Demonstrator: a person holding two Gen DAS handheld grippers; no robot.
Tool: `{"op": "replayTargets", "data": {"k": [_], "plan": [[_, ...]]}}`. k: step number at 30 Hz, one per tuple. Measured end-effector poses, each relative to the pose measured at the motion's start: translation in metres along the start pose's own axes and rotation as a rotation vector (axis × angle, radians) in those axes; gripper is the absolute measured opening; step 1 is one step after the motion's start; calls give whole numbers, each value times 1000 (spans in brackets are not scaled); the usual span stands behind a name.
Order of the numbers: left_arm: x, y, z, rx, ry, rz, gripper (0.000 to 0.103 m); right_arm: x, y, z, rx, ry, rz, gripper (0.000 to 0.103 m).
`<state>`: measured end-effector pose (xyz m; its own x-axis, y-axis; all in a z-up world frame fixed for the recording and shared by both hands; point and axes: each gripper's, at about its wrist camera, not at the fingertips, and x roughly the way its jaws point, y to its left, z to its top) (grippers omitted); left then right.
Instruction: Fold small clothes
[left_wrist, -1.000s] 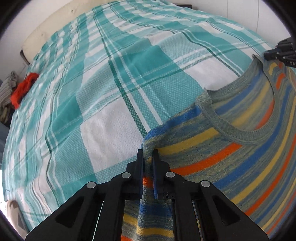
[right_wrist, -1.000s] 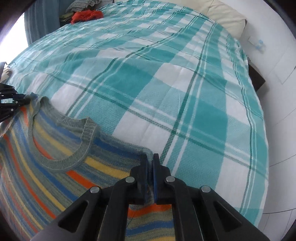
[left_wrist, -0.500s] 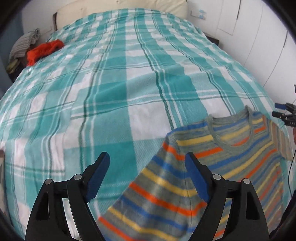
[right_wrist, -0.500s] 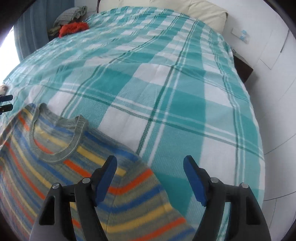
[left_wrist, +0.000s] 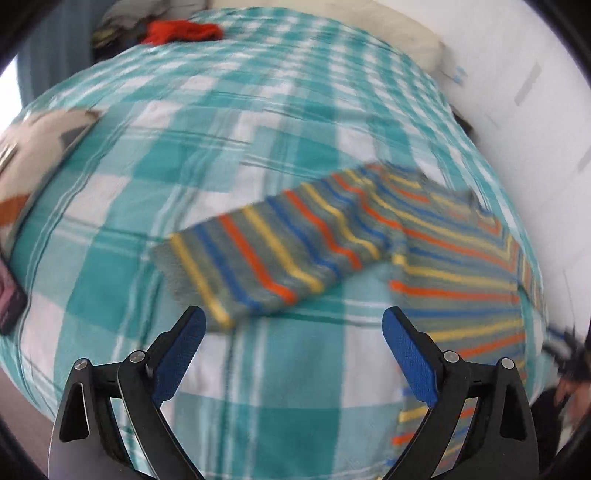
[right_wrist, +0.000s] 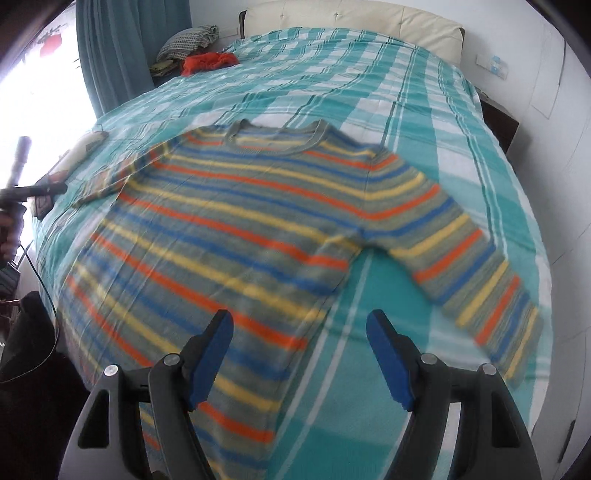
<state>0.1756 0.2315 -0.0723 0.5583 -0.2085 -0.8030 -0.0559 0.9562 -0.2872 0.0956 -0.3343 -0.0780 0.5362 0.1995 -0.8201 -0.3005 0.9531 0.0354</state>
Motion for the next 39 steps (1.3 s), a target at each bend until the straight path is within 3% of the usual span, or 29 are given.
{"op": "replayTargets", "data": {"k": [3,6,8,10,11,12,14,18,19,20,21,22,24,29,33,36,39], "plan": [[14,67,26,-198,-24,-39,96,-6,15,-30,54,-3,27,74],[46,78,42,-172,13,-7,92,-5,23,-45,103,7,19,74],[72,72,46,-141,57,22,83,-6,25,-49,138,9,15,74],[92,67,43,-121,80,41,56,-8,27,-51,167,3,22,74],[99,60,41,-85,82,91,11,-9,28,-50,171,0,17,74],[103,53,41,-41,92,151,5,-10,29,-50,168,-1,10,74],[103,49,41,-16,64,221,5,-13,31,-49,153,-1,-15,74],[101,54,42,-42,31,247,10,-23,29,-49,136,-24,-61,74],[98,53,41,-42,27,250,19,-25,28,-51,139,-27,-65,74],[93,51,40,-47,21,262,30,-26,27,-52,144,-29,-69,74],[84,47,38,-51,5,274,62,-27,26,-54,149,-32,-76,74],[72,41,33,-45,-35,273,86,-28,25,-55,152,-37,-85,74],[45,22,19,-11,-128,255,97,-29,24,-61,161,-51,-108,74],[11,-27,-46,46,-137,151,99,-28,14,-78,255,-83,-144,74],[6,-61,-103,73,-80,101,99,-27,6,-91,338,-108,-170,74],[18,-80,-120,147,-39,116,99,-35,4,-96,371,-141,-160,74],[26,-90,-113,187,-48,150,99,-42,6,-99,360,-168,-169,78]]}}
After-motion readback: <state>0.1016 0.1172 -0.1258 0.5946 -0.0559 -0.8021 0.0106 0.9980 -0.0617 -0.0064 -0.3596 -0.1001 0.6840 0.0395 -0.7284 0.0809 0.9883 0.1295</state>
